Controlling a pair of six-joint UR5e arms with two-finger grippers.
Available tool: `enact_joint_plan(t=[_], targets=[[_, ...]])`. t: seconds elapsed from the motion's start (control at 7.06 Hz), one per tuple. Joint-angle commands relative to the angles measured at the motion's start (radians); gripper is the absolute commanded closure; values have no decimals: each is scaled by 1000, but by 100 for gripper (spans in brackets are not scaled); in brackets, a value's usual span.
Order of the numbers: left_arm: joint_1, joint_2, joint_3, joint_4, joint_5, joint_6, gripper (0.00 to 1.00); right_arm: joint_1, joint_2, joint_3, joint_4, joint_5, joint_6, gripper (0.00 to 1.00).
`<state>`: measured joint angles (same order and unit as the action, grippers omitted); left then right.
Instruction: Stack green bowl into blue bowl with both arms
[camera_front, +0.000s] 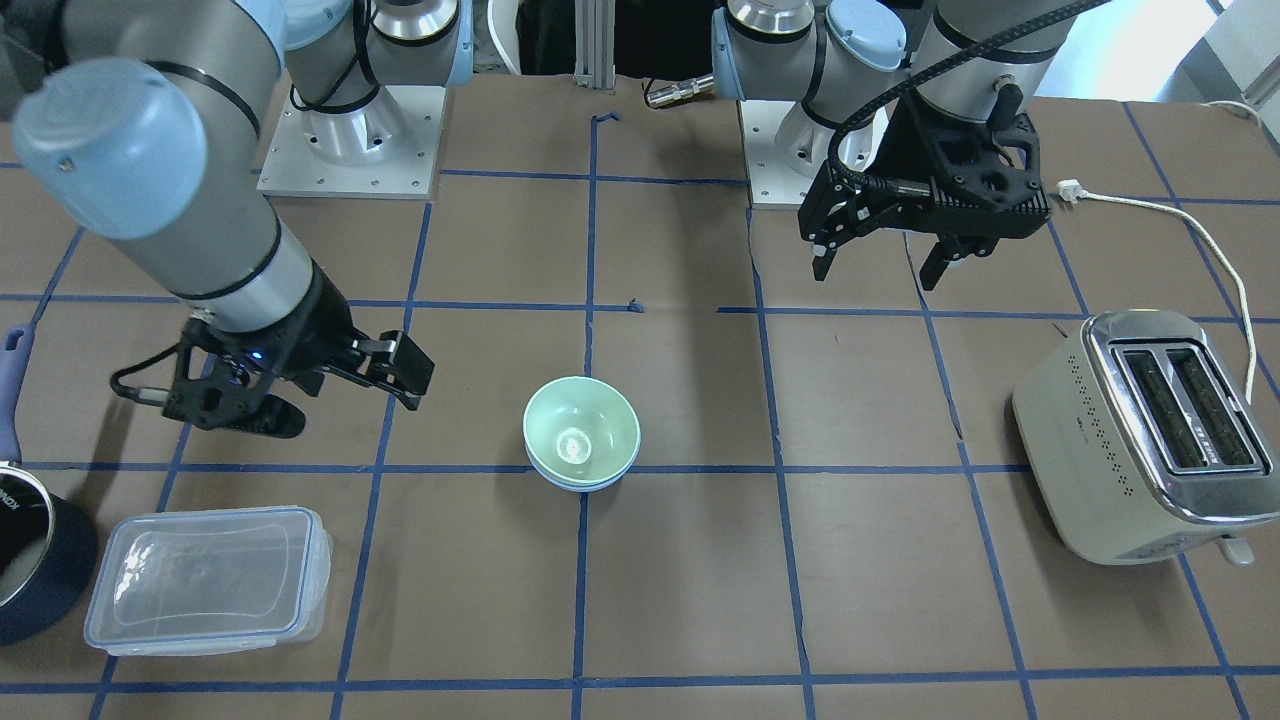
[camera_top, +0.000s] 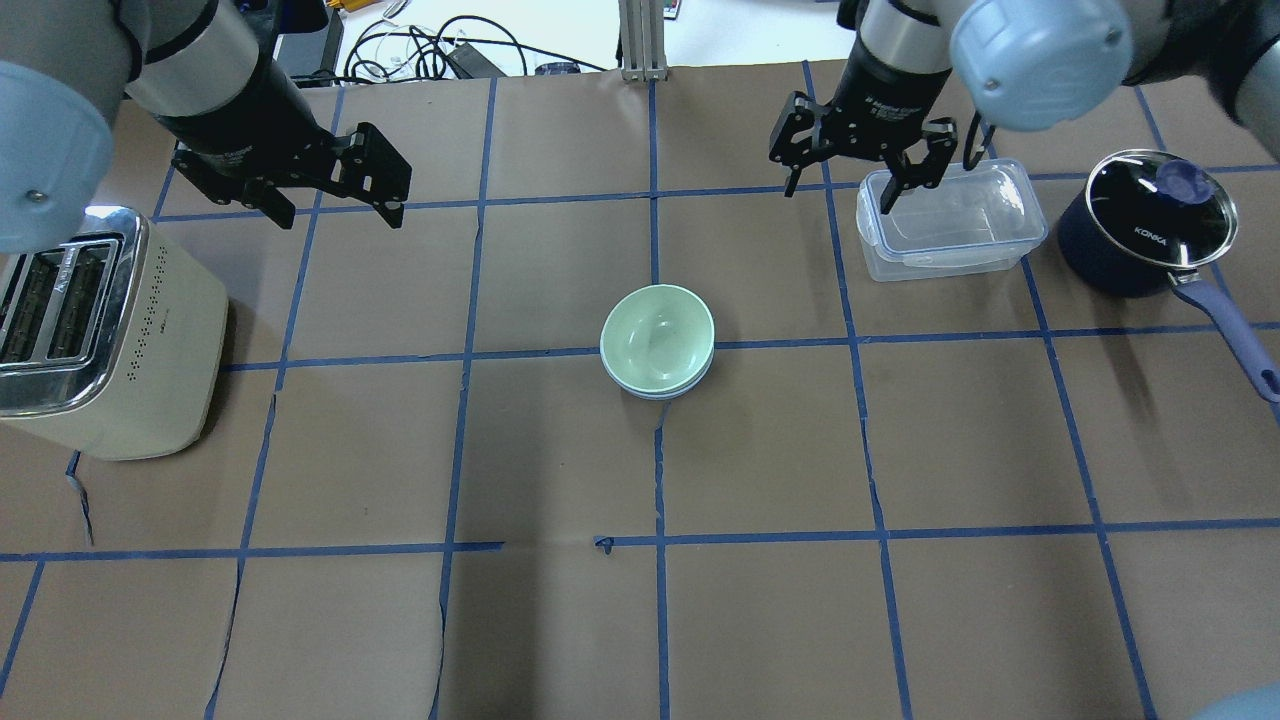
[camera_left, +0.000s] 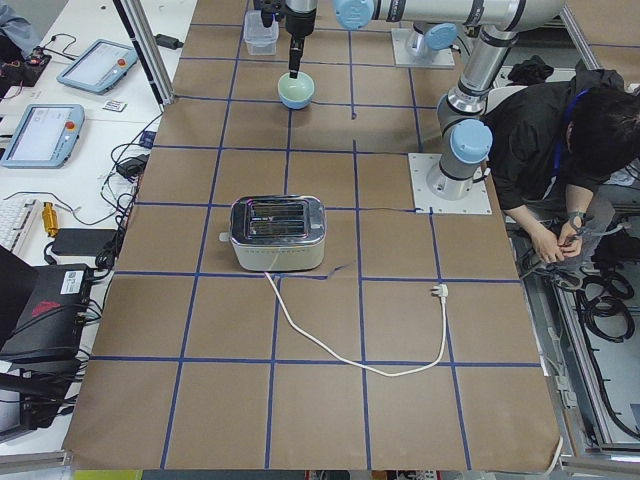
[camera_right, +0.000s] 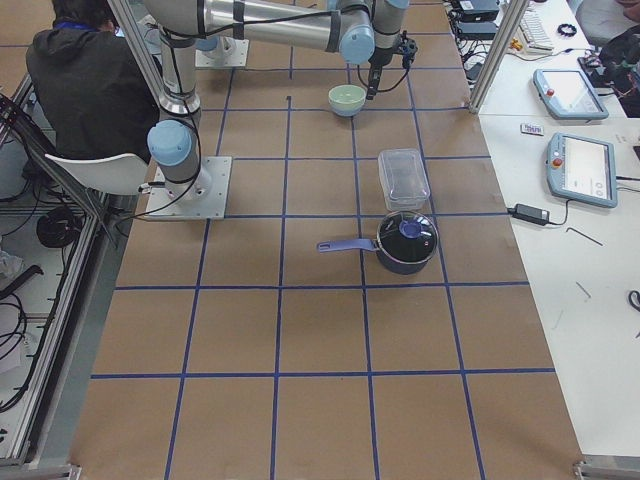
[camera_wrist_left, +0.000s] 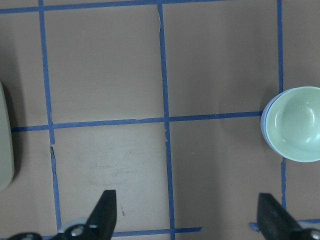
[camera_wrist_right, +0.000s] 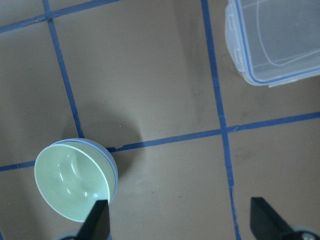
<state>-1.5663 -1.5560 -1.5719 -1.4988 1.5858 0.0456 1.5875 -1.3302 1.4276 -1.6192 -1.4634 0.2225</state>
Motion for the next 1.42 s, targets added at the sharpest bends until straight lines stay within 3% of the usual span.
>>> enact_joint_plan(t=[0.0,0.28,0.71,1.13,1.27], targets=[[0,2,0,-4,2,-19,0,-29,-73,-24,122,-66,-3,0],[0,4,0,-5,3,-20,0,-26,-112,-12,130,-17,-104,0],[-1,5,1,-3,2,-20,0,-27,-179,54,186,-31,-259,0],[-1,5,-2,0,0,-21,0,-27,-210,63,240,-32,-124,0],[-1,5,-2,-4,2,-24,0,-29,-211,63,266,-75,-117,0]])
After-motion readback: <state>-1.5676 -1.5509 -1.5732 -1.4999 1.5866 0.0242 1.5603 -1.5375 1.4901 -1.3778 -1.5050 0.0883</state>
